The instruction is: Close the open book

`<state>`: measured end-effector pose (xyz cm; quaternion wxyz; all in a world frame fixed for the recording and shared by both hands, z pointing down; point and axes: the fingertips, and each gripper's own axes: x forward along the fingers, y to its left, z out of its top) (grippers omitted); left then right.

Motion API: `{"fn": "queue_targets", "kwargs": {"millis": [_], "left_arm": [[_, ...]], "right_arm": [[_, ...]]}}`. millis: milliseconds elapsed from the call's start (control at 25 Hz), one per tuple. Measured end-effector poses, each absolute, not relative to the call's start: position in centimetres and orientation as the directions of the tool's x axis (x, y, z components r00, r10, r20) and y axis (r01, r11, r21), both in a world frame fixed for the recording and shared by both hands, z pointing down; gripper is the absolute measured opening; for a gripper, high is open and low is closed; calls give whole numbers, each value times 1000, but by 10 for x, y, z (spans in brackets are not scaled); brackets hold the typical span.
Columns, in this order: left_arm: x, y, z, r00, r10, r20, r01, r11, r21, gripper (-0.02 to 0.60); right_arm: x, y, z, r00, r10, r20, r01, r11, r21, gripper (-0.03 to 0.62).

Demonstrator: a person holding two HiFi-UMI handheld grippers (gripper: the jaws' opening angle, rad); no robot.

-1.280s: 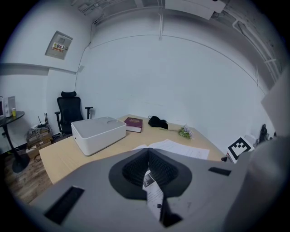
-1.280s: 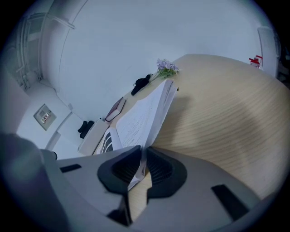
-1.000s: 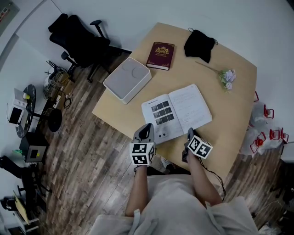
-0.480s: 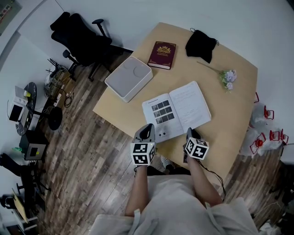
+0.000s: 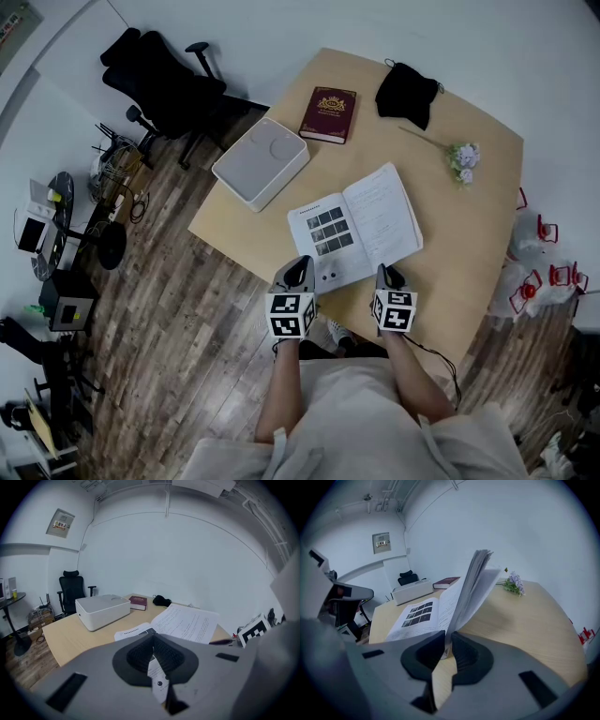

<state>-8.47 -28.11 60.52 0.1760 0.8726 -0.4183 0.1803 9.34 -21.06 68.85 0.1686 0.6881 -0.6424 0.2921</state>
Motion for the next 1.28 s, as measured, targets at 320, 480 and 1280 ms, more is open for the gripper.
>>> {"fn": "queue_targets", "kwargs": {"millis": [320,480,1280], "left_arm": [[-85,-279,606,587,-666,461,-792,-590,157,23],[-87,-280,605,582,-672,458,-797,-583,158,23],[-130,-267,600,505,-736,451,-856,-493,155,22]], "right_arm": [[79,-210,685,-18,-792,611,-996,-37,-77,52],[72,-210,684,-30,-792,610,-999,5,-42,49],[29,-208,698,-71,-751,657,-946,259,195,44]]}}
